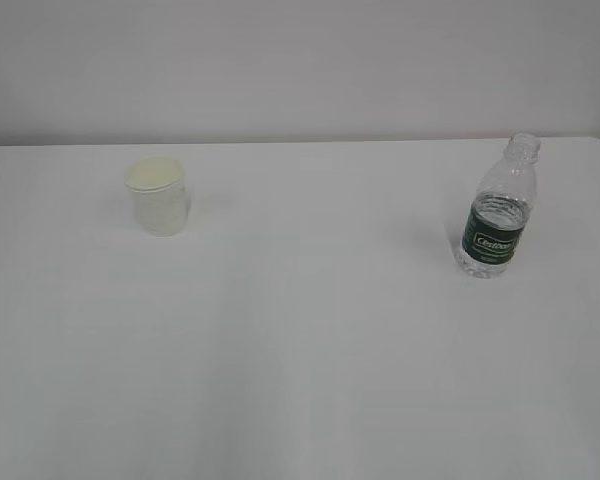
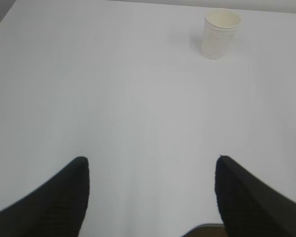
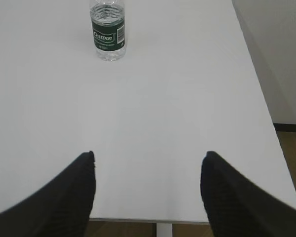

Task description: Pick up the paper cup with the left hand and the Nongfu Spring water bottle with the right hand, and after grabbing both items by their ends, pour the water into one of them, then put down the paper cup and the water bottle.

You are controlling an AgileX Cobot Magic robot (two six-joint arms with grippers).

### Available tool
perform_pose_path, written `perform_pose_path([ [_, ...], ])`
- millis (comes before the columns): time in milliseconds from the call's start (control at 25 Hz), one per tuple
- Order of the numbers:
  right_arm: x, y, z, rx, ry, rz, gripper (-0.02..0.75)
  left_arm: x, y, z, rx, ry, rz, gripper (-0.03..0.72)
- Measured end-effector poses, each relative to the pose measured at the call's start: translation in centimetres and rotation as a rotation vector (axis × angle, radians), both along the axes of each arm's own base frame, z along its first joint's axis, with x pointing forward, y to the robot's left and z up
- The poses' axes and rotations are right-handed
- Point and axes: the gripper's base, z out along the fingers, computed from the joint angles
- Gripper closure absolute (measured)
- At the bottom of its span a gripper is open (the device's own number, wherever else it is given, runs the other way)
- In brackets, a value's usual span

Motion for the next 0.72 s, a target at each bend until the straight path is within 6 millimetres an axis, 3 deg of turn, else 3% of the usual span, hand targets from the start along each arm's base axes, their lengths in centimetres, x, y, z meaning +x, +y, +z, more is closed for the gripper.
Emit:
perform_pose_path([
  [720, 0.0, 0.0, 0.0, 0.0, 0.0, 0.0, 0.224, 0.0, 0.0, 0.0, 0.0, 0.0, 0.0, 0.12],
])
